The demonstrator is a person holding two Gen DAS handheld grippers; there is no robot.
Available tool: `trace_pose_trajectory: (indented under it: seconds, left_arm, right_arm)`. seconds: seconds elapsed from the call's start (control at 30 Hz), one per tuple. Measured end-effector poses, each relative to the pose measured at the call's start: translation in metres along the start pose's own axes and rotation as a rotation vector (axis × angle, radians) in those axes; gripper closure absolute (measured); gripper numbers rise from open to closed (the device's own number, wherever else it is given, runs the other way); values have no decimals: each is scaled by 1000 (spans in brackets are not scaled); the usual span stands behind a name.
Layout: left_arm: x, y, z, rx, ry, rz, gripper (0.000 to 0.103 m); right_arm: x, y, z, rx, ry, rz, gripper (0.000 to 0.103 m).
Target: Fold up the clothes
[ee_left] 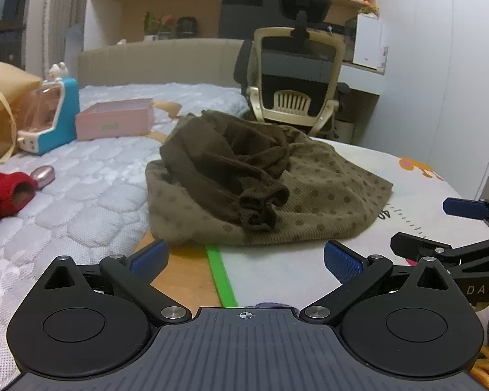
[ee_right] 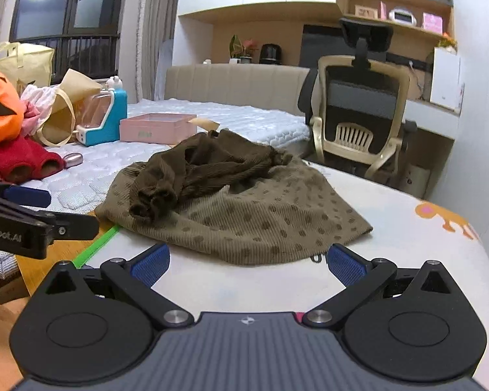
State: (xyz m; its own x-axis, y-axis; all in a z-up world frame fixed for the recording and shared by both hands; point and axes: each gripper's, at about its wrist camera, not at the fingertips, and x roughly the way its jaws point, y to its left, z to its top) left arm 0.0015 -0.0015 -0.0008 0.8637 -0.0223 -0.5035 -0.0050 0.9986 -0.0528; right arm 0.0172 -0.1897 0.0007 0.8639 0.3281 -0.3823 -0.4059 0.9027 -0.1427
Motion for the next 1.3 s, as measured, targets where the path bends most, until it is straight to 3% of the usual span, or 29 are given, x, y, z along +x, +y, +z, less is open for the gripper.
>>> trace_pose_trajectory:
  seconds: [0.3, 1.3]
  left_arm:
    - [-1, -1, -3, 4, -5, -12, 0]
    - [3, -3, -3, 15, 31, 0, 0]
  right_arm:
    - [2, -9, 1, 145, 64, 47, 0]
    - [5, -11, -2, 153, 84, 73, 0]
